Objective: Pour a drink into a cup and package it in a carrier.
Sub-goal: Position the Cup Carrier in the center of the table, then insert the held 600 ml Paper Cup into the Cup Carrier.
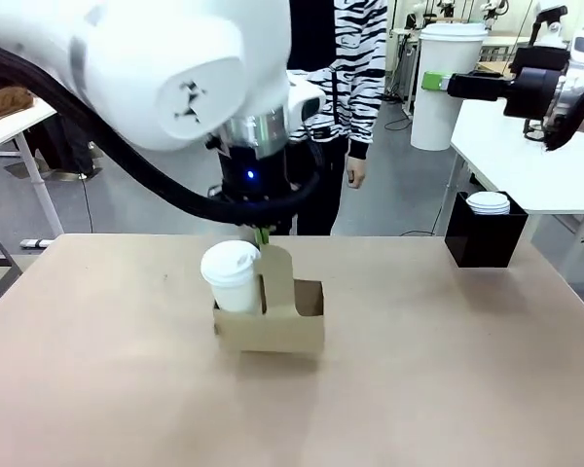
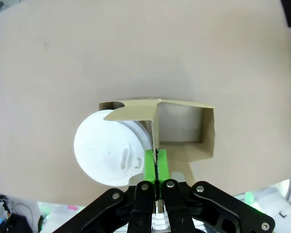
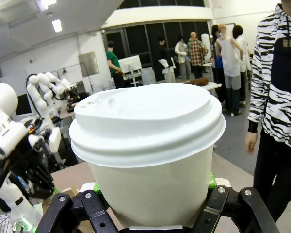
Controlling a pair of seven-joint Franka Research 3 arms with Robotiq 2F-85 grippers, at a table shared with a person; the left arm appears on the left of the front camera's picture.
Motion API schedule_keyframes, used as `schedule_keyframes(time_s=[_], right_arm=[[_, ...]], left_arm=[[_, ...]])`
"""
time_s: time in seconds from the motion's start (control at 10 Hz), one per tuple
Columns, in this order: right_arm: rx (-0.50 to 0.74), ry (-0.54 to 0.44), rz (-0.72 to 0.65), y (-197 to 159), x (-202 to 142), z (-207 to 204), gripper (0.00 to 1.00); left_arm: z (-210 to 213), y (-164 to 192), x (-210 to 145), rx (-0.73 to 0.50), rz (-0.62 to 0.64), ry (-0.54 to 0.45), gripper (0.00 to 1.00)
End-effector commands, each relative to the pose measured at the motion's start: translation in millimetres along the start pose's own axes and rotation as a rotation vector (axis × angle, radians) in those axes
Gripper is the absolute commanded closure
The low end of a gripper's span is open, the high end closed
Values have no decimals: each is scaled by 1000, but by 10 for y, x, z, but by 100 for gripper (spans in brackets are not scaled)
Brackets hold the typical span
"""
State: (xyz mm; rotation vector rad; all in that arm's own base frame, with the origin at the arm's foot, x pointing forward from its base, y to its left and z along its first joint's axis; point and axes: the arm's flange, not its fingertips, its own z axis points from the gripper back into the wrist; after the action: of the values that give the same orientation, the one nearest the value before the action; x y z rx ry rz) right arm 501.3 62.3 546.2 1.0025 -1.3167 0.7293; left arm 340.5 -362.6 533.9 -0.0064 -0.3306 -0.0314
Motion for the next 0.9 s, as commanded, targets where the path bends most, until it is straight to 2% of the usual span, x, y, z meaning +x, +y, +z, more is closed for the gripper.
schedule_keyframes(time_s=[0.0,0.2,0.4,0.5,0.8], right_arm=[[6,-7,5,25,42,-1,20],[6,-7,5,25,42,-1,20],[6,-7,5,25,42,-1,20],[6,-7,5,25,42,-1,20],[6,-7,5,25,42,-1,20]], left_arm=[[-132,-103,-9,21,17,-18,99],[-292,-179,-53,29,4,-5,99],[-362,-213,-52,62,13,60,99],[-326,-167,-63,19,-16,36,99],[-326,-167,-63,19,-16,36,99]])
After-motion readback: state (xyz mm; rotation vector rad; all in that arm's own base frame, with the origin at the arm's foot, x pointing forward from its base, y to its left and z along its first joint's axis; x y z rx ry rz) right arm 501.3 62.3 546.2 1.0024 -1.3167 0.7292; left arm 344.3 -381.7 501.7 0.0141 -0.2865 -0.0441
